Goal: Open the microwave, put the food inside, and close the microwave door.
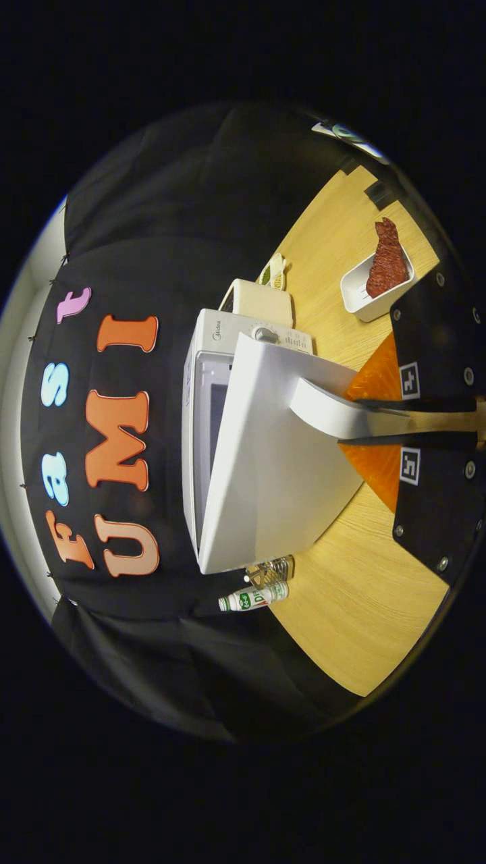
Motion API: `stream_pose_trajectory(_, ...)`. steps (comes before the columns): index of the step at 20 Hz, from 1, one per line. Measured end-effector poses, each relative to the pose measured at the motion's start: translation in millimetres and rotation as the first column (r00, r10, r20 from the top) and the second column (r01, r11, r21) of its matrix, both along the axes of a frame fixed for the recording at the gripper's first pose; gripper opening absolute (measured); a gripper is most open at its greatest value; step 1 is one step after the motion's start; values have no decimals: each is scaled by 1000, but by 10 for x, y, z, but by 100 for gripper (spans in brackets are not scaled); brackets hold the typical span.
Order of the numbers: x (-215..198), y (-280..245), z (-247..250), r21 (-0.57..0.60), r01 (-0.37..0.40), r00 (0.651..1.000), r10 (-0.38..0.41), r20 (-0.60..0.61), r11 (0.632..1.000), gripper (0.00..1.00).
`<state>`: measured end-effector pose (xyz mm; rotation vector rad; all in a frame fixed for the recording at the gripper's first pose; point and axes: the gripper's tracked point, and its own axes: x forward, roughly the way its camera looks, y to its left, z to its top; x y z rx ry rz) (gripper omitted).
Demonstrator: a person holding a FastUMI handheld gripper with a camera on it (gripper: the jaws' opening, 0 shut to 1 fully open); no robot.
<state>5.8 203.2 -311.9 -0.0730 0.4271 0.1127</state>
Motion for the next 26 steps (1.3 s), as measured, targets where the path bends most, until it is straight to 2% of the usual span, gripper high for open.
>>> stream_pose_trajectory(4, -312, 306, 18, 5, -22, 1000, 22, -9, 1000, 12)
stream_pose_trajectory(7, -541, 624, 35, -5, -66, 998, 66, -12, 998, 14)
stream_pose_trajectory(14, -1246, 1503, 124, -7, -258, 966, 258, -19, 966, 16)
stream_pose_trajectory(18, -1594, 2002, 151, 29, -394, 918, 394, -27, 919, 17)
stream_pose_trajectory(19, -1700, 2105, 182, 55, -433, 900, 435, -33, 900, 22)
stream_pose_trajectory(20, -1773, 2172, 212, 69, -460, 886, 463, -37, 885, 32)
stream_pose_trajectory(23, -1879, 2193, 406, 74, -514, 857, 516, -12, 855, 78)
stream_pose_trajectory(25, -1882, 2099, 558, 81, -523, 852, 524, 8, 848, 93)
stream_pose_trajectory(26, -1856, 2028, 587, 91, -520, 853, 522, 10, 849, 96)
